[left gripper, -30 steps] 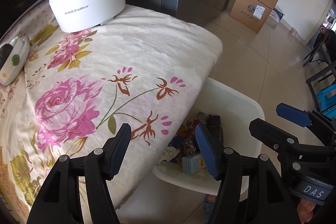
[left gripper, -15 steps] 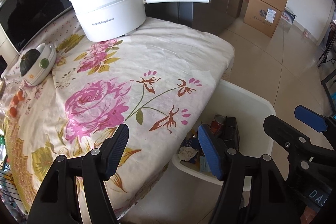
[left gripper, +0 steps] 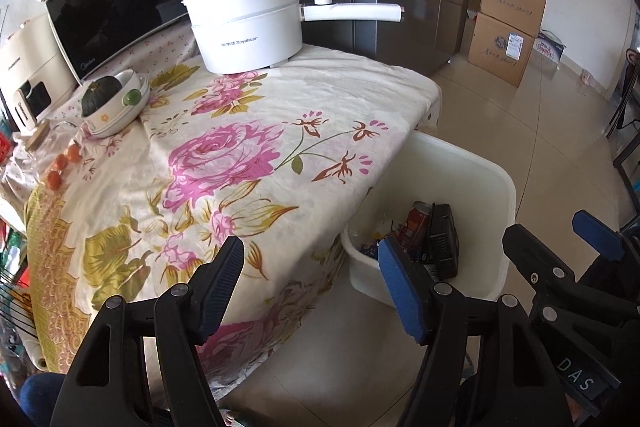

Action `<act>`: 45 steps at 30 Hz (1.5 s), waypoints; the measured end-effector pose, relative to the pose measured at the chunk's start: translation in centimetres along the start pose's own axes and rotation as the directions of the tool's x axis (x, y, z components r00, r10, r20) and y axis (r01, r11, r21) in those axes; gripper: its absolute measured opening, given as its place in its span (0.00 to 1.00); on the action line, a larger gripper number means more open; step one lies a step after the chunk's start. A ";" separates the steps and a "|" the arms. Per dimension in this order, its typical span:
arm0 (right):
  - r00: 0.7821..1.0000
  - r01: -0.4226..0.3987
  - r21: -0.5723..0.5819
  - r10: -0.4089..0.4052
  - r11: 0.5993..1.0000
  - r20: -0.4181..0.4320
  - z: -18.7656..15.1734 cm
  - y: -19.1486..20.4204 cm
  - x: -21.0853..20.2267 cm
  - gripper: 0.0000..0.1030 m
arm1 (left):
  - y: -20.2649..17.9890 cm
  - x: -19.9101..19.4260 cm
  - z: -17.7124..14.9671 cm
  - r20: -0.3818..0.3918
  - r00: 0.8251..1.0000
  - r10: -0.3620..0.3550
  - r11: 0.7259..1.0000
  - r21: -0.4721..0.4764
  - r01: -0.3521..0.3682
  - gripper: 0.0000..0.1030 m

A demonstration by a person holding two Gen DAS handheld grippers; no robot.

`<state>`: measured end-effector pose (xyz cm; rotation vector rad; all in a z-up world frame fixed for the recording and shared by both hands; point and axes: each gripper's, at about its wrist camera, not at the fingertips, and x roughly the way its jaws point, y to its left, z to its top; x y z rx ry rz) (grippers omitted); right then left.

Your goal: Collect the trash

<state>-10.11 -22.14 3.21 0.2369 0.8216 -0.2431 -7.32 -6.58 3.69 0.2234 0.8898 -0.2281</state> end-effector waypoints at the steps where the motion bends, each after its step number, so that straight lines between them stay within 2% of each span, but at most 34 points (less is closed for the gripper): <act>1: 1.000 0.011 -0.016 -0.011 1.000 0.016 -0.4 0.2 -0.3 0.87 | 0.1 -0.1 -0.5 0.000 1.000 0.002 1.000 -0.005 -0.002 0.70; 4: 0.999 0.027 -0.034 -0.025 0.999 0.036 -1.4 0.5 -0.6 0.87 | 0.3 -0.1 -1.3 0.009 1.000 0.019 1.000 0.005 -0.019 0.70; 8: 0.999 0.036 -0.052 -0.036 0.998 0.014 -1.8 0.9 0.2 0.88 | 0.9 0.3 -1.1 0.013 1.000 -0.008 1.000 -0.020 0.009 0.70; 26: 0.999 0.039 -0.053 -0.039 0.998 0.002 -1.6 0.7 0.7 0.89 | 0.7 0.3 -0.8 0.028 0.999 -0.019 1.000 -0.024 0.019 0.70; 45: 0.999 0.043 -0.052 -0.043 0.998 -0.003 -1.4 0.3 0.7 0.89 | 0.5 0.6 -0.7 0.009 1.000 -0.030 0.999 -0.027 0.030 0.70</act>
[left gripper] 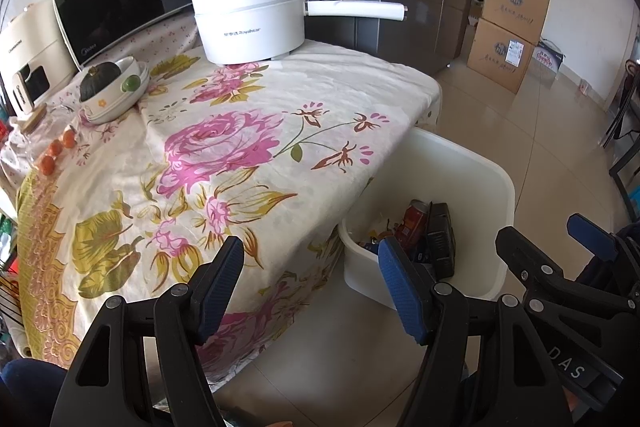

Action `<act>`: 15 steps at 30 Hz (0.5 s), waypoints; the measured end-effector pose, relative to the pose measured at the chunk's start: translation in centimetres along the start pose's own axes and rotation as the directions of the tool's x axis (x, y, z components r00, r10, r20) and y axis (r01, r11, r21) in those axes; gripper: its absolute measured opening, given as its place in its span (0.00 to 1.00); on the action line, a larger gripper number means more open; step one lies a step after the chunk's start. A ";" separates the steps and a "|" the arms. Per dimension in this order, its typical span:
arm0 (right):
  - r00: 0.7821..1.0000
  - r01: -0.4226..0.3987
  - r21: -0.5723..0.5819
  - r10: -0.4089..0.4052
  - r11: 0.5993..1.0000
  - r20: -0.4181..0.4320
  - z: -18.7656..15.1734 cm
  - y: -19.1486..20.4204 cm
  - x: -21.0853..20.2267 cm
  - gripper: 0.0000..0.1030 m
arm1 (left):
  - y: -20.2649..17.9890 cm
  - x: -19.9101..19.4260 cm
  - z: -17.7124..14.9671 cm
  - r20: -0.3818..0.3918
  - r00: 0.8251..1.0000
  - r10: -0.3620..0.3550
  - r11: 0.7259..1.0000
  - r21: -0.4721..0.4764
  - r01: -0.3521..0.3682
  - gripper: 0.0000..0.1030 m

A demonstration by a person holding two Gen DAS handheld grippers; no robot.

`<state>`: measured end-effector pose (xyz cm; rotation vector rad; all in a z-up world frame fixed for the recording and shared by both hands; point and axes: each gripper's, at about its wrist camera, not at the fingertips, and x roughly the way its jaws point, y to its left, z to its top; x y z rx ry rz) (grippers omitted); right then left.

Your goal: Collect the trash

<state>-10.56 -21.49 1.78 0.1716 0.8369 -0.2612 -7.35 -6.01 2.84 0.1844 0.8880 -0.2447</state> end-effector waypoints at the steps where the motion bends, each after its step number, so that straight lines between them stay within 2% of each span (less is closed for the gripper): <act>1: 1.000 0.000 0.000 0.000 1.000 0.000 0.0 0.0 0.0 0.89 | 0.1 0.1 0.0 -0.002 1.000 -0.001 1.000 0.000 0.001 0.70; 5: 1.000 0.002 -0.003 -0.002 1.000 0.002 0.0 0.0 0.0 0.89 | 0.1 0.2 -0.1 -0.011 1.000 0.001 1.000 -0.001 -0.001 0.70; 10: 1.000 0.005 -0.001 -0.005 1.000 -0.002 0.0 0.0 0.1 0.89 | -0.2 0.6 -0.2 -0.026 0.999 0.037 0.999 0.026 -0.037 0.71; 15: 1.000 0.004 0.001 -0.004 1.000 -0.002 0.0 0.0 0.1 0.89 | -0.1 0.6 -0.2 -0.026 0.999 0.036 0.999 0.026 -0.035 0.71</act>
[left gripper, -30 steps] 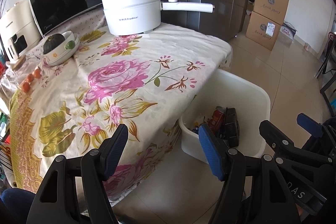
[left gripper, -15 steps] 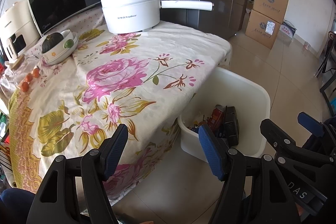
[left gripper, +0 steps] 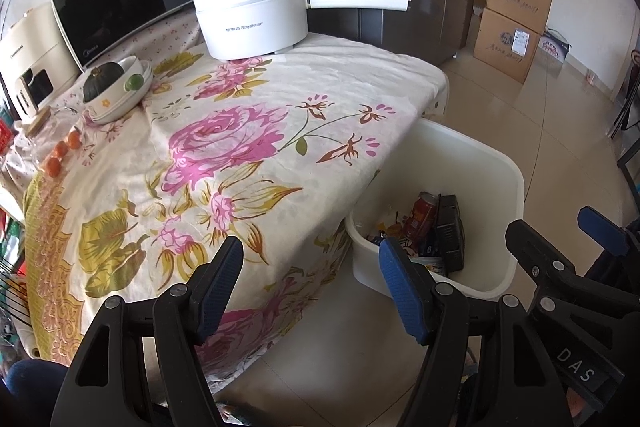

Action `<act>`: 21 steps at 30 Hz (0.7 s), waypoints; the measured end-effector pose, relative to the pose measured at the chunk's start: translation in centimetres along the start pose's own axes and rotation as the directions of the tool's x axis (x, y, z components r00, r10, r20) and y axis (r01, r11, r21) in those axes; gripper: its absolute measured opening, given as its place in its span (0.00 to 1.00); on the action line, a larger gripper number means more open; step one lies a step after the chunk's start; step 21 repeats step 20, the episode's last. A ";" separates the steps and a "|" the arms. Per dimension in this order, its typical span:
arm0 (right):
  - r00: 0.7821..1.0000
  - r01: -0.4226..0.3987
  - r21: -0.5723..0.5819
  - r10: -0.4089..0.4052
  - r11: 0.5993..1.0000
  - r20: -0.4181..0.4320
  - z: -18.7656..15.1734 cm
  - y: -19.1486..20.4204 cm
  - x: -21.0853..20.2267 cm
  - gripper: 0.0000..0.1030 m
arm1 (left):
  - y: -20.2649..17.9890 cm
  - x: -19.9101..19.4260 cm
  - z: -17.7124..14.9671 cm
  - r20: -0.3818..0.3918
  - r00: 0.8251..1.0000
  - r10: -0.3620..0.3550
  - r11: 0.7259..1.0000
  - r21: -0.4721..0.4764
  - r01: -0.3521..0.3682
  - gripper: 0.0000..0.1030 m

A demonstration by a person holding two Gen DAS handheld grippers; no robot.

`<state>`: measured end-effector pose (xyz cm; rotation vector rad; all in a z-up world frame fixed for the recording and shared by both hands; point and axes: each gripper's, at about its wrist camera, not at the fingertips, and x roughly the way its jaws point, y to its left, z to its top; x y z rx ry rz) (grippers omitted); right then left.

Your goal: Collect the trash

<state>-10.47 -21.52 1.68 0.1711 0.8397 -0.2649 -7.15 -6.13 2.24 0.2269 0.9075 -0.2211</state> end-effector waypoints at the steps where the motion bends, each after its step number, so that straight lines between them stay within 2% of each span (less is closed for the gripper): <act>1: 1.000 -0.002 0.001 0.002 1.000 0.000 0.0 0.0 0.0 0.89 | 0.0 0.0 0.1 -0.002 1.000 0.000 1.000 0.000 0.000 0.71; 21: 1.000 -0.008 0.002 0.008 1.000 -0.001 0.0 0.0 0.0 0.89 | -0.1 0.1 -0.1 -0.003 1.000 -0.004 1.000 -0.018 0.004 0.73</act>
